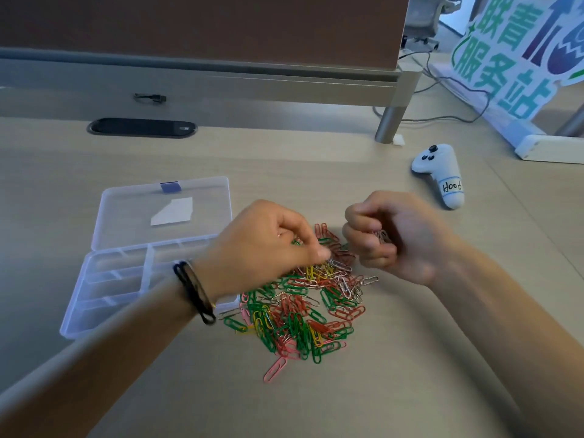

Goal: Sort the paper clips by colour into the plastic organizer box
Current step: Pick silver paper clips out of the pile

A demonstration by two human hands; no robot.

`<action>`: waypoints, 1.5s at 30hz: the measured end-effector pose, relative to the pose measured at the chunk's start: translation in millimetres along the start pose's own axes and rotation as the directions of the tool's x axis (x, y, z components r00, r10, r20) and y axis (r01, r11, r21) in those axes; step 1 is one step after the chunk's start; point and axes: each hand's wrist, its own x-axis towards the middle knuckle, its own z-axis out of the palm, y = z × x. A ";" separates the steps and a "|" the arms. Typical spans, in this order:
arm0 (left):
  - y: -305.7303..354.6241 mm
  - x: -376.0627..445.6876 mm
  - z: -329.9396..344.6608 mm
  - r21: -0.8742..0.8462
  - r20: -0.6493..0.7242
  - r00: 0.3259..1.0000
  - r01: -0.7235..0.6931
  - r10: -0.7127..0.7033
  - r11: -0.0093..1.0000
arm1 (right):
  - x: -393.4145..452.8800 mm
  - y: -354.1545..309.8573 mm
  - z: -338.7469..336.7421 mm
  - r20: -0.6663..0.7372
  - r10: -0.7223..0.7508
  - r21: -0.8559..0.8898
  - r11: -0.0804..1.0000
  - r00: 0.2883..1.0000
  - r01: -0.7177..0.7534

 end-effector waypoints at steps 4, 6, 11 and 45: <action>-4.6 0.8 15.5 0.359 -0.026 0.987 -0.140 0.160 0.923 | -14.6 6.3 4.2 -0.167 -0.177 -0.805 0.592 0.970 -0.031; -5.1 6.0 19.5 0.465 -0.045 0.977 -0.166 0.211 0.869 | -20.9 8.8 8.1 -0.180 -0.246 -0.918 0.389 0.952 -0.073; 1.8 16.6 31.9 0.623 0.029 0.965 -0.221 0.261 0.750 | -24.8 17.5 26.3 -0.213 -0.376 -0.977 0.050 0.902 -0.210; 9.4 37.3 42.3 0.774 0.111 0.982 -0.183 0.155 0.606 | -24.8 -4.8 -26.2 -0.168 -0.303 -0.982 0.131 0.938 -0.133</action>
